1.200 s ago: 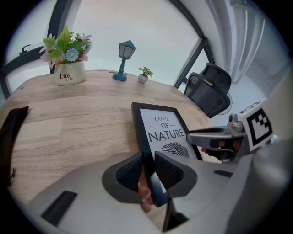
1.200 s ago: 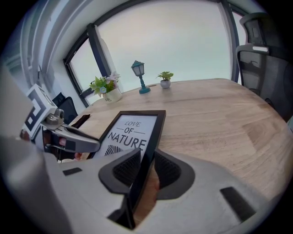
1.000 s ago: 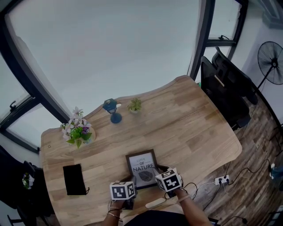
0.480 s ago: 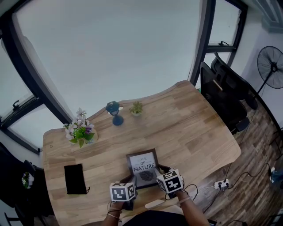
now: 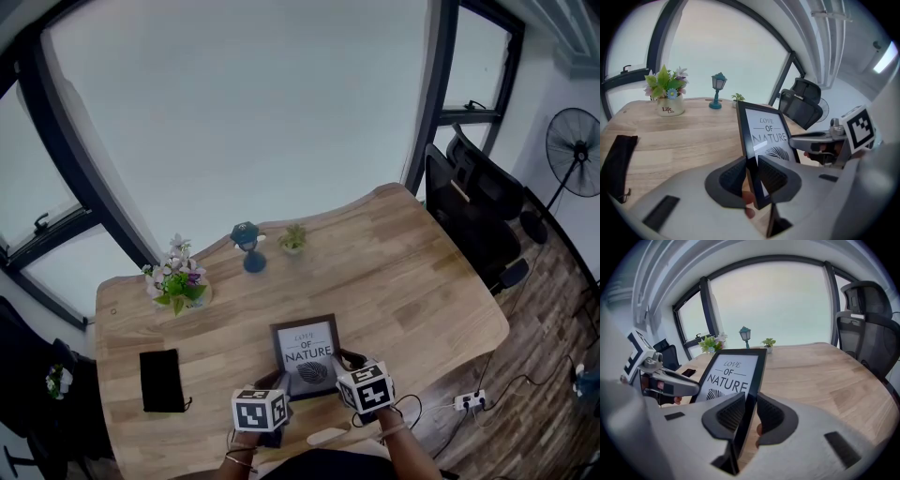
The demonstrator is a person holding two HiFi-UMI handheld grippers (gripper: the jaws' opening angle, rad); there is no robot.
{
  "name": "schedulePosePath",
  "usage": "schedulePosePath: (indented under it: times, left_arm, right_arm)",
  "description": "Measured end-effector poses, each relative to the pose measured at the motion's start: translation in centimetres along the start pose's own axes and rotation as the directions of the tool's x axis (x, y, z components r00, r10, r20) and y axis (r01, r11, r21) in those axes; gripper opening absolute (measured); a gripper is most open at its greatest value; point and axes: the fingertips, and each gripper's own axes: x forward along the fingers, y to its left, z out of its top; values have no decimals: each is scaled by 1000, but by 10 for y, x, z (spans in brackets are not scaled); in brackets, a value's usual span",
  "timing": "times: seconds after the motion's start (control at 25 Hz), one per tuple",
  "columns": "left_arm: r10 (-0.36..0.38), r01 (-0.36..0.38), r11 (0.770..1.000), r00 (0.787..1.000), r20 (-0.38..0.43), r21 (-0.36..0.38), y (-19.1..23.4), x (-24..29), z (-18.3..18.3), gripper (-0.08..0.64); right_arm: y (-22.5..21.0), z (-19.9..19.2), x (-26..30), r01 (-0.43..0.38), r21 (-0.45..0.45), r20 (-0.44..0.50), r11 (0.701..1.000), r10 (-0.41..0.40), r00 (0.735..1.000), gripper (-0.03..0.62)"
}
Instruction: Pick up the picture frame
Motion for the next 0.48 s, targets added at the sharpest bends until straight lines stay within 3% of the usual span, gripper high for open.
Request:
schedulePosePath:
  times: [0.48]
  left_arm:
    - [8, -11, 999, 997, 77, 38, -12, -26, 17, 74]
  right_arm:
    - [8, 21, -27, 10, -33, 78, 999, -8, 997, 80]
